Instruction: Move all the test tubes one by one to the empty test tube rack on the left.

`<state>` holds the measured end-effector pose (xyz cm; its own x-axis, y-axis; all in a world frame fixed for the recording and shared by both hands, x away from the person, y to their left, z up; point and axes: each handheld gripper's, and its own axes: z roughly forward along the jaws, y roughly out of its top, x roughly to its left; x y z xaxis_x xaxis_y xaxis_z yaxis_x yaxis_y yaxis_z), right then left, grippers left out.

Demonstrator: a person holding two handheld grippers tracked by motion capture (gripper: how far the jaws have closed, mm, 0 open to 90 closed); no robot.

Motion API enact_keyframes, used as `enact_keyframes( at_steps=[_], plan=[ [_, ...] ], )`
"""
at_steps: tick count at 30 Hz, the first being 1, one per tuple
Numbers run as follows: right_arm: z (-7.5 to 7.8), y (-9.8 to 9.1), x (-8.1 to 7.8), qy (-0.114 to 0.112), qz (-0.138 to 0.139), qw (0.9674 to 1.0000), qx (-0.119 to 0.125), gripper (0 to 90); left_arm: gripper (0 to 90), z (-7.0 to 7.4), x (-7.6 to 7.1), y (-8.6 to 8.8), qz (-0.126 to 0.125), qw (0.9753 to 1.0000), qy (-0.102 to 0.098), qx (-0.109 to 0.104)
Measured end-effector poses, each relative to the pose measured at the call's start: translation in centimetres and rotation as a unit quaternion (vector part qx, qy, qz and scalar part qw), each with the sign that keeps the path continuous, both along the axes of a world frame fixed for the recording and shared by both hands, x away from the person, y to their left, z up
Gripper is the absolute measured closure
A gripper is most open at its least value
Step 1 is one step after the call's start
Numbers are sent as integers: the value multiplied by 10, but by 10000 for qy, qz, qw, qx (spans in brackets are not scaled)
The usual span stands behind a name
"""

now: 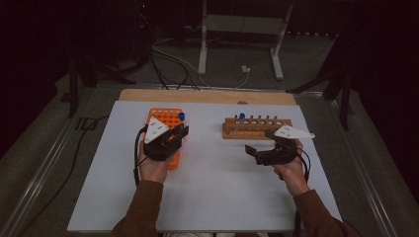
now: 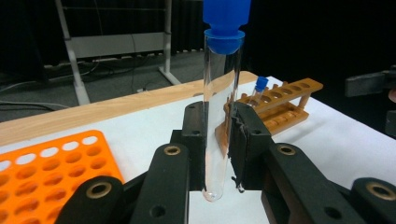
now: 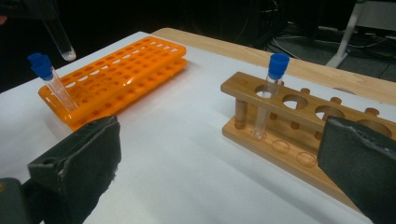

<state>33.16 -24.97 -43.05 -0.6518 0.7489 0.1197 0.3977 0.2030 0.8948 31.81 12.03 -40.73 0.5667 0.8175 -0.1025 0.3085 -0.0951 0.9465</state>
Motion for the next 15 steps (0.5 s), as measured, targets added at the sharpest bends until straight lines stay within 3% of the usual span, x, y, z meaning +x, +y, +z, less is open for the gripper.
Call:
enact_keyframes(
  at_steps=[15],
  plan=[
    [-8, -13, -4, 9, -124, 9999, 32, 0, 784, 2, 2, 31, 232, 9997, -38, -5]
  ],
)
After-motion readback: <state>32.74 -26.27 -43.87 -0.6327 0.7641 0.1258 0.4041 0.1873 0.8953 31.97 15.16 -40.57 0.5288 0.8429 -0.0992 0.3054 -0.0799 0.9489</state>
